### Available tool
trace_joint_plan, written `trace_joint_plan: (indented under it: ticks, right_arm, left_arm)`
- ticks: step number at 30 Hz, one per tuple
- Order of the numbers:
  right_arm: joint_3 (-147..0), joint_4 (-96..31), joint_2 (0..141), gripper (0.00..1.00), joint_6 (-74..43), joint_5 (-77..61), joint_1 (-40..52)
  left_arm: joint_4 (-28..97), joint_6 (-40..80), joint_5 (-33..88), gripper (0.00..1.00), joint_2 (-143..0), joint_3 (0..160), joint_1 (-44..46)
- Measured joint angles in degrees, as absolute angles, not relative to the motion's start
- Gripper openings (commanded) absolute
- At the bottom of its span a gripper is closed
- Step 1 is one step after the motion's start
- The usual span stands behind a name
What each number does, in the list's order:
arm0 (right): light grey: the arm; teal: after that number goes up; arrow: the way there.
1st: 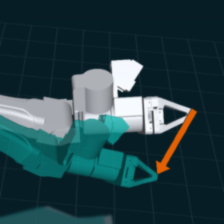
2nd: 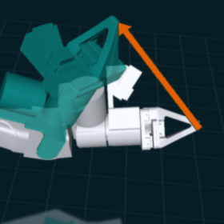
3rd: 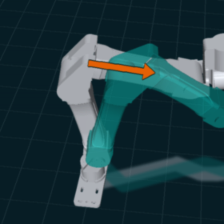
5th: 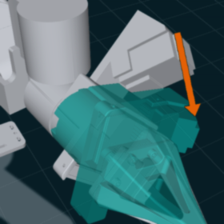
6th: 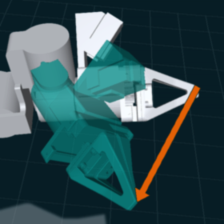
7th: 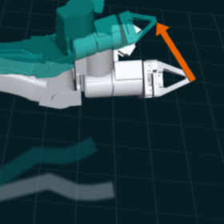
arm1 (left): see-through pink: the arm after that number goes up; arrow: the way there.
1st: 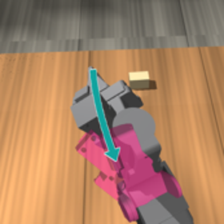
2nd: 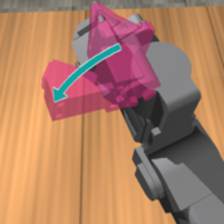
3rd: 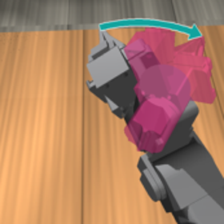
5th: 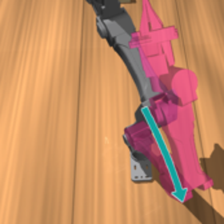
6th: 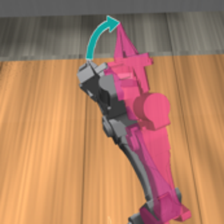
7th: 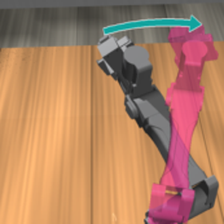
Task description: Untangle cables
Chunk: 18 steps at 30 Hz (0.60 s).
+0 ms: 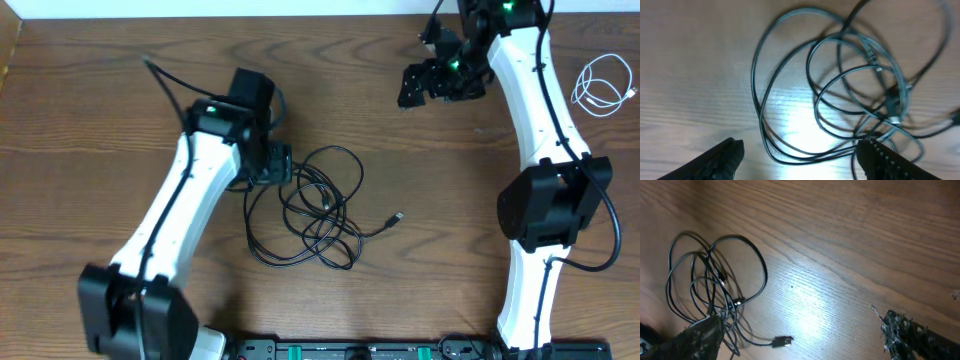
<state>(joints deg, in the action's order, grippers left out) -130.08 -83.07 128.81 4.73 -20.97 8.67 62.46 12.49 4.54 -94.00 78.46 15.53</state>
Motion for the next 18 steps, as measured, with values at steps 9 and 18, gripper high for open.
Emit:
trace_joint_plan:
  ticks: [9,18]
  right_arm:
    - [-124.22,-81.41,128.81,0.98,4.89,-20.82,8.60]
    - [-119.20,-76.88,128.81,0.89,6.76,-26.09,10.90]
  left_arm:
    - [58.87,12.99,4.54,0.68,-99.81,76.40,13.41]
    - [57.04,8.99,9.61,0.68,-100.25,76.40,6.63]
